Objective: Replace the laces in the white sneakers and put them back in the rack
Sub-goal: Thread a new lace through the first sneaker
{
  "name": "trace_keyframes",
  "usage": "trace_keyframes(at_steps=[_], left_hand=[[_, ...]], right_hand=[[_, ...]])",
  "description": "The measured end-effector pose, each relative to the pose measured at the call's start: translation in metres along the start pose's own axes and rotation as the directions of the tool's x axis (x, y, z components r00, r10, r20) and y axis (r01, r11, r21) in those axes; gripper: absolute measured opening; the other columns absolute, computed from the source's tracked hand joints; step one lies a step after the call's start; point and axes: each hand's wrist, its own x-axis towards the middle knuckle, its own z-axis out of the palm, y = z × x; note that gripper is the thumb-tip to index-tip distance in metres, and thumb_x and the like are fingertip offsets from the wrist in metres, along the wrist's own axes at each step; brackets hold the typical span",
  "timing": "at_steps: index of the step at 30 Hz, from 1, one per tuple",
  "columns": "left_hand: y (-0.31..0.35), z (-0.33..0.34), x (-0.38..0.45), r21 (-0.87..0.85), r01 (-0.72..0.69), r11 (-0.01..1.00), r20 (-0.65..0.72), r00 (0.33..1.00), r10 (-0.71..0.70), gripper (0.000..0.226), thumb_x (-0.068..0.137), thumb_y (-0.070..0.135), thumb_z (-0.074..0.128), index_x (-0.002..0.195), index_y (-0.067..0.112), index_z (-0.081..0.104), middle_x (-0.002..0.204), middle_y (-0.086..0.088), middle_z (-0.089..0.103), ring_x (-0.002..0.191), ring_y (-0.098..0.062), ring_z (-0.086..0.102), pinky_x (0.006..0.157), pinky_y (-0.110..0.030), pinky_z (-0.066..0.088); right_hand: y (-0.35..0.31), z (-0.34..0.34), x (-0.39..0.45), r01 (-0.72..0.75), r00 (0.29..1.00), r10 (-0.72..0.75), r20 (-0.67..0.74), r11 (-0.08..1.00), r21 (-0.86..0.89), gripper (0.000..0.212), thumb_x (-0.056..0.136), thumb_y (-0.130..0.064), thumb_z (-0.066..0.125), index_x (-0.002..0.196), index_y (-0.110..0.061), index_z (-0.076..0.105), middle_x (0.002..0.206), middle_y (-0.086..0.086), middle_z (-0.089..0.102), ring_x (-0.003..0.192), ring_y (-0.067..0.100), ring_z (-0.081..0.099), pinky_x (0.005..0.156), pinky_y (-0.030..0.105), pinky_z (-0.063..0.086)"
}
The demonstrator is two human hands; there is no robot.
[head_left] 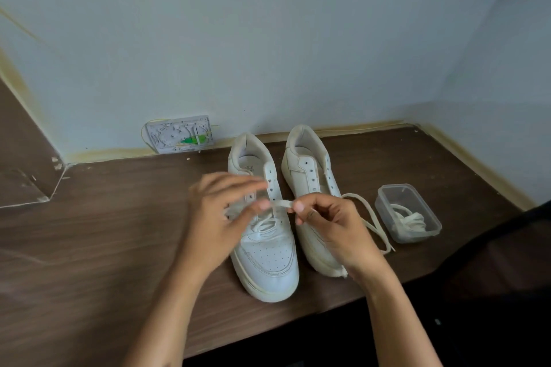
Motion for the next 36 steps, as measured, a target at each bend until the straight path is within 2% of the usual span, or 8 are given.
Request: trace_keyframes(at_steps=[2, 6, 12, 19, 24, 28, 31, 36], left_hand=[[0.009, 0.015, -0.003, 0.004, -0.067, 0.998, 0.038, 0.997, 0.067, 0.025, 0.08, 0.053, 0.064, 0.102, 0.041, 0.071, 0.093, 0.027, 0.066, 0.1, 0.003, 0.054, 0.095, -0.026, 0.031], [0.003, 0.015, -0.001, 0.048, -0.057, 0.997, -0.004, 0.998, 0.057, 0.015, 0.08, 0.05, 0.063, 0.089, 0.043, 0.072, 0.078, 0.023, 0.066, 0.09, -0.007, 0.056, 0.093, -0.022, 0.028], [-0.017, -0.017, -0.002, 0.15, 0.046, 0.988, -0.069, 0.997, -0.036, 0.013, 0.079, 0.049, 0.061, 0.085, 0.044, 0.072, 0.076, 0.027, 0.064, 0.089, -0.006, 0.054, 0.093, -0.033, 0.028], [-0.027, -0.038, -0.007, 0.374, 0.108, 0.921, -0.04, 0.994, -0.1, 0.021, 0.077, 0.056, 0.054, 0.078, 0.043, 0.072, 0.069, 0.026, 0.062, 0.087, -0.001, 0.046, 0.09, -0.027, 0.021], [-0.025, -0.042, -0.011, 0.481, 0.21, 0.851, -0.019, 0.973, -0.229, 0.008, 0.071, 0.052, 0.058, 0.068, 0.049, 0.065, 0.073, 0.025, 0.06, 0.088, -0.011, 0.052, 0.088, -0.031, 0.022], [-0.011, -0.021, -0.005, 0.264, 0.083, 0.961, -0.027, 0.997, -0.078, 0.029, 0.077, 0.057, 0.062, 0.096, 0.04, 0.075, 0.102, 0.025, 0.064, 0.095, -0.009, 0.059, 0.094, -0.041, 0.04], [0.005, 0.004, -0.004, 0.059, -0.068, 0.996, 0.005, 0.998, 0.068, 0.027, 0.081, 0.047, 0.069, 0.102, 0.033, 0.075, 0.102, 0.023, 0.068, 0.094, -0.003, 0.062, 0.089, -0.042, 0.046], [0.008, 0.02, -0.006, 0.005, 0.05, 0.999, -0.103, 0.994, -0.049, 0.014, 0.081, 0.039, 0.072, 0.092, 0.033, 0.077, 0.085, 0.021, 0.071, 0.08, -0.008, 0.065, 0.079, -0.051, 0.047]], right_hand=[[-0.001, 0.009, 0.0, 0.035, 0.998, -0.038, 0.041, 0.997, 0.062, 0.016, 0.089, -0.016, 0.062, 0.085, -0.004, 0.071, 0.07, 0.003, 0.063, 0.075, 0.013, 0.06, 0.08, 0.022, 0.049], [-0.001, 0.006, 0.0, 0.015, 0.998, -0.019, 0.062, 0.998, 0.067, 0.019, 0.091, -0.01, 0.061, 0.09, 0.005, 0.071, 0.072, 0.005, 0.065, 0.078, 0.011, 0.062, 0.082, 0.022, 0.05], [0.003, -0.009, 0.001, -0.02, 0.999, 0.018, -0.026, 0.997, -0.079, 0.025, 0.093, -0.015, 0.064, 0.072, -0.025, 0.073, 0.072, 0.009, 0.066, 0.063, 0.007, 0.05, 0.066, 0.017, 0.04], [0.007, -0.006, 0.002, -0.026, 0.996, 0.011, -0.089, 0.985, -0.17, 0.028, 0.096, 0.002, 0.054, 0.1, -0.017, 0.074, 0.079, 0.002, 0.071, 0.072, 0.006, 0.057, 0.073, 0.019, 0.049], [0.009, 0.011, 0.001, -0.02, 0.979, -0.039, -0.2, 0.958, -0.285, 0.009, 0.094, -0.009, 0.062, 0.097, -0.017, 0.063, 0.076, -0.004, 0.072, 0.069, 0.007, 0.065, 0.07, 0.021, 0.052], [0.004, 0.024, 0.002, 0.053, 0.967, -0.112, -0.228, 0.967, -0.251, 0.006, 0.086, -0.016, 0.073, 0.086, -0.017, 0.067, 0.076, -0.006, 0.071, 0.073, 0.007, 0.067, 0.071, 0.019, 0.052], [0.0, 0.031, 0.002, 0.122, 0.959, -0.154, -0.236, 0.982, -0.147, 0.005, 0.082, -0.014, 0.076, 0.085, -0.011, 0.073, 0.077, -0.004, 0.073, 0.071, 0.007, 0.067, 0.069, 0.015, 0.049], [0.003, 0.036, 0.002, 0.144, 0.947, -0.132, -0.294, 0.989, 0.019, 0.013, 0.094, -0.014, 0.063, 0.105, -0.011, 0.068, 0.083, 0.007, 0.073, 0.078, 0.016, 0.069, 0.071, 0.025, 0.053]])
